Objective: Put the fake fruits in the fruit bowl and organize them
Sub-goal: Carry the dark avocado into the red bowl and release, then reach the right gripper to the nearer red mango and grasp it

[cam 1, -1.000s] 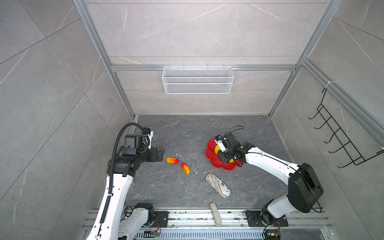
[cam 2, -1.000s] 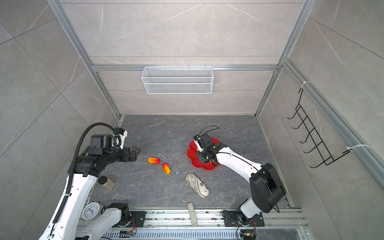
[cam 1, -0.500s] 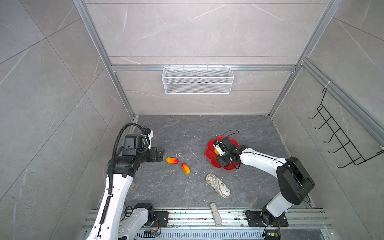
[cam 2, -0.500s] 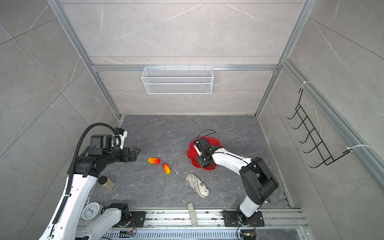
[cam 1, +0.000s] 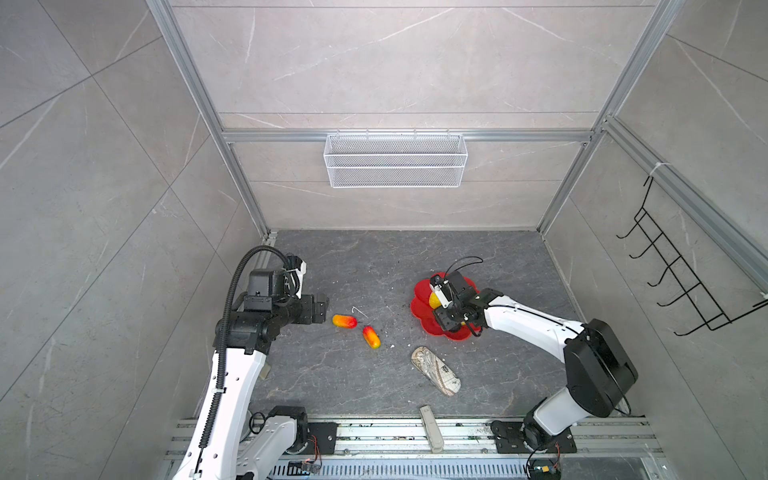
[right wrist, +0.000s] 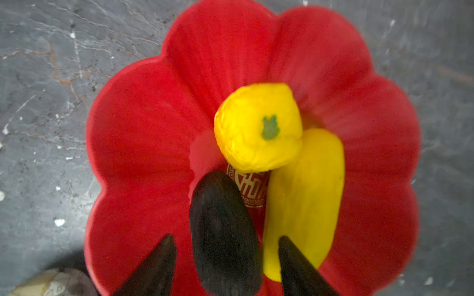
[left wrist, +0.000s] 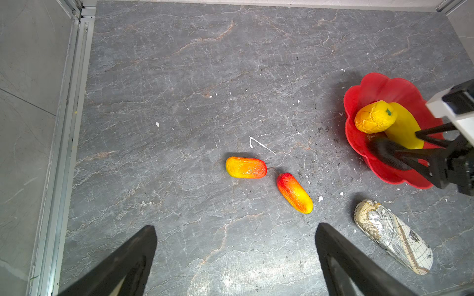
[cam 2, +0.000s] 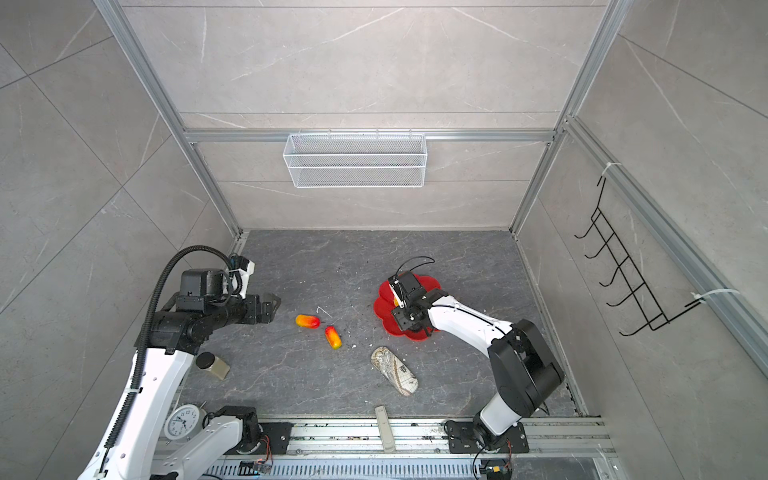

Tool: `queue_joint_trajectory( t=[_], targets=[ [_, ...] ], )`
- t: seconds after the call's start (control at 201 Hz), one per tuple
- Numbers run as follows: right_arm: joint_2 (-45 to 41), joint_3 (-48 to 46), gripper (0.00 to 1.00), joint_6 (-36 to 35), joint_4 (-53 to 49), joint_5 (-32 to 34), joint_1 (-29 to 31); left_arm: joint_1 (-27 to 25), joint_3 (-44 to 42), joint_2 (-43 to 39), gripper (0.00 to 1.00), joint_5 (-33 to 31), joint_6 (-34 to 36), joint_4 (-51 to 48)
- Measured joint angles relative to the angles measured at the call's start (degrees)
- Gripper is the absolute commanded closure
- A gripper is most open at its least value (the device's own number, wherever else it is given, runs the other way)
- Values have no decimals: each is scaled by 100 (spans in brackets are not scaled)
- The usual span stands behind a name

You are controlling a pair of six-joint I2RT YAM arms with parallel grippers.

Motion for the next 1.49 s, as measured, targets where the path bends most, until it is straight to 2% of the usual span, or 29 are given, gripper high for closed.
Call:
queue_joint_trajectory(
  t=[0.164, 0.264, 0.403, 0.498, 0.588, 0.792, 0.971, 1.305, 1.464, 1.489],
  targets=[
    [-334, 219, 1, -96, -236, 39, 70, -2, 0, -2, 0, -4, -2, -2],
    [-448, 407, 0, -140, -378, 35, 289, -2, 0, -11, 0, -7, -2, -2],
    [-389, 809, 0, -116, -321, -188, 944, -2, 0, -31, 0, -7, -4, -9],
    [-22, 1156, 0, 15, -68, -452, 1438, -2, 0, -52, 0, -7, -33, -11],
    [662, 1589, 0, 216, 210, -636, 1834, -2, 0, -72, 0, -7, -48, -20],
    [1954, 2120, 3, 586, 472, -734, 2337, -2, 0, -122, 0, -13, -48, -50],
    [2507, 2304, 12, 850, 459, -713, 2363, -2, 0, -173, 0, -20, -48, -87],
    [3060, 2623, 39, 1099, 459, -787, 2347, 0, 0, -173, 0, -20, -46, -129],
    [3141, 2632, 69, 1147, 457, -800, 2347, -2, 0, -173, 0, -20, -46, -129],
    [3152, 2636, 71, 1182, 459, -793, 2347, -2, 0, -173, 0, -20, -46, -129]
  ],
)
